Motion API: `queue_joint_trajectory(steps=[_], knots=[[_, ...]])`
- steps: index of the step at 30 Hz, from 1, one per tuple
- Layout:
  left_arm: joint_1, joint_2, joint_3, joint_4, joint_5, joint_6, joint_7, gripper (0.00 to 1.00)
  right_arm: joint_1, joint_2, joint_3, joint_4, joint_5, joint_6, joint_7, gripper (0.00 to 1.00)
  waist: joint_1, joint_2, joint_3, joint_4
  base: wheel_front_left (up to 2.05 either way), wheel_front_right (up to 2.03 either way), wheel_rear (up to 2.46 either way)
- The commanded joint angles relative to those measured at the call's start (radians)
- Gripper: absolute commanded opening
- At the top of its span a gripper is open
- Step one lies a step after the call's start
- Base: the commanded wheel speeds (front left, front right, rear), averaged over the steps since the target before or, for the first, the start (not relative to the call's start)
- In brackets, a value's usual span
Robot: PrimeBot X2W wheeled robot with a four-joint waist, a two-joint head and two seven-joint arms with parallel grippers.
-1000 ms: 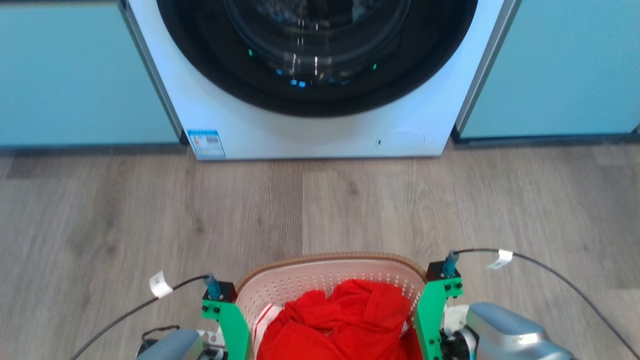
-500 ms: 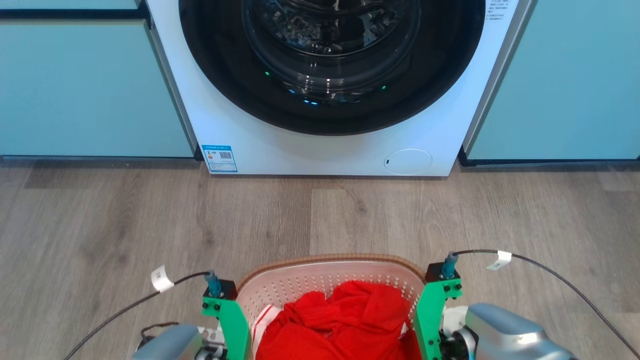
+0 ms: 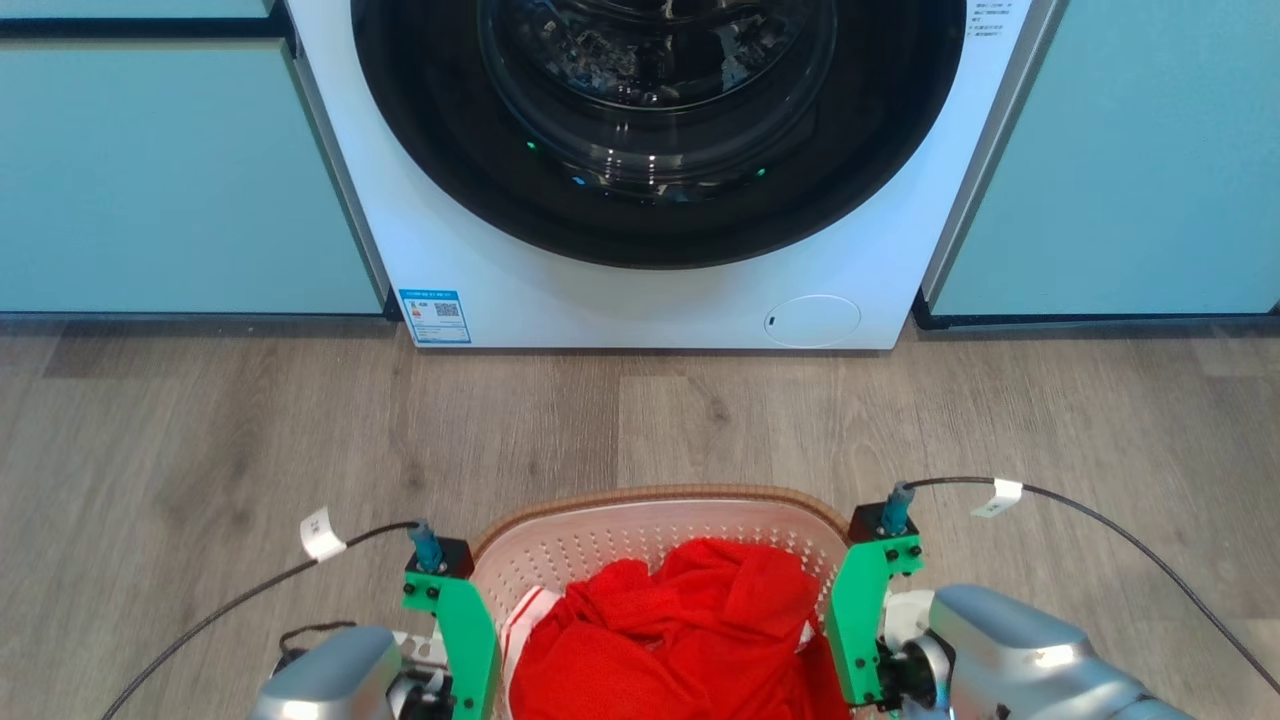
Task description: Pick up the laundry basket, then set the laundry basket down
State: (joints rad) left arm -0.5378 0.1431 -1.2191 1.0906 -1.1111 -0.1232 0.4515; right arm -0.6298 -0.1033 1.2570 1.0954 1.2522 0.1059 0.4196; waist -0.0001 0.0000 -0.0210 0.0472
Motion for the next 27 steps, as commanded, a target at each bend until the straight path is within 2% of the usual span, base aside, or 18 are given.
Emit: queue_joint_trajectory(steps=[1, 27], knots=[[-0.060, 0.009, -0.001, -0.013, 0.008, -0.007, -0.003, 0.00, -0.055, 0.025, -0.001, -0.050, 0.006, 0.025, -0.017, 0.00, 0.0001, 0.0000, 0.000, -0.001, 0.00, 0.00, 0.00], [-0.072, 0.009, -0.040, -0.008, -0.044, -0.007, -0.018, 0.00, -0.061, 0.023, 0.016, -0.043, 0.041, 0.025, -0.028, 0.00, 0.0001, 0.0000, -0.006, -0.005, 0.00, 0.00, 0.00]])
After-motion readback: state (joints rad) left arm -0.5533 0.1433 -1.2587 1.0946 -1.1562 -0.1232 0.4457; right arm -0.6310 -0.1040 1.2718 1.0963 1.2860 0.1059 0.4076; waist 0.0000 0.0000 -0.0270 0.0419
